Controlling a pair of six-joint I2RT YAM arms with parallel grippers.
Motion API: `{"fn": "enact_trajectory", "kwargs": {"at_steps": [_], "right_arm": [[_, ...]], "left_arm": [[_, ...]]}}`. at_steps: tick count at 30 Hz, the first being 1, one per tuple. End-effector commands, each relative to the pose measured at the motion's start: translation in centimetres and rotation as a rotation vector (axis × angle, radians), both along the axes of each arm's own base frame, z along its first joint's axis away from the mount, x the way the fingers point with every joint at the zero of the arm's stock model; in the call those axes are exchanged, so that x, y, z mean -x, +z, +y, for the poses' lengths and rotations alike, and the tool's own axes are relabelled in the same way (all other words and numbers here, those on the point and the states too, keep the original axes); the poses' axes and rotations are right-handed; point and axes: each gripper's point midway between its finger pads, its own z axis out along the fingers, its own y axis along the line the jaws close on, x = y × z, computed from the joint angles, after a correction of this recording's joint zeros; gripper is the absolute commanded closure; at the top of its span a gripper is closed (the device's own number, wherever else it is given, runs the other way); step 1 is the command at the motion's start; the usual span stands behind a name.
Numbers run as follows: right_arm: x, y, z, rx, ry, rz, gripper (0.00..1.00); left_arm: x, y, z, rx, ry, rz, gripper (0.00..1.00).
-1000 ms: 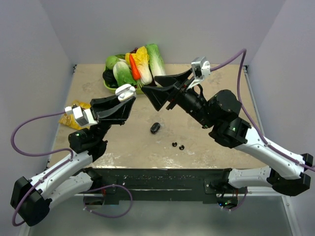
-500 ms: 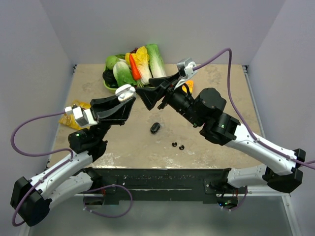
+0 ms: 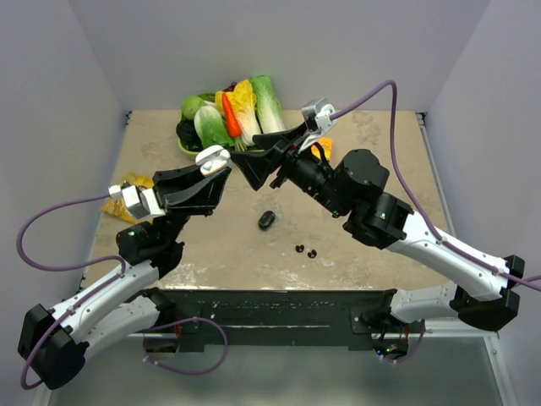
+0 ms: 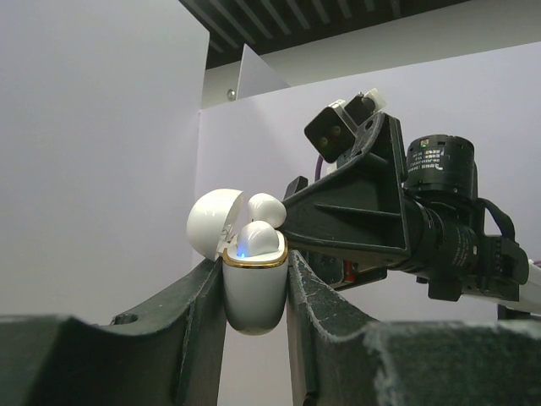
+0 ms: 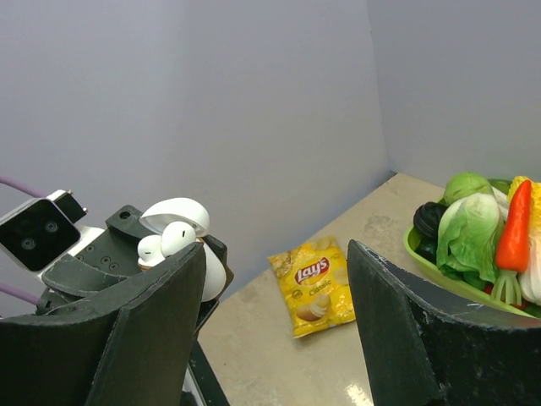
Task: Insert the wireless bluetooth earbuds into the charging case
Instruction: Place the earbud in the charging case.
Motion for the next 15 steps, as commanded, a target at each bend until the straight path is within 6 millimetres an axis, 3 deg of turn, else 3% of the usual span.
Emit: {"fn": "enact_trajectory", "kwargs": {"at_steps": [1,15], "right_arm": [[1.4,2.6,0.1,-0.045,0.061,-0.044,0.28],[2.8,2.9,0.9,-0.043,0.115,-0.062,0.28]], "left_arm": [[9.6,5.5,7.4,0.341,0.021,-0.455,1.0],[8.9,5.4,6.9,0.331,0.018,-0.438,1.0]]}}
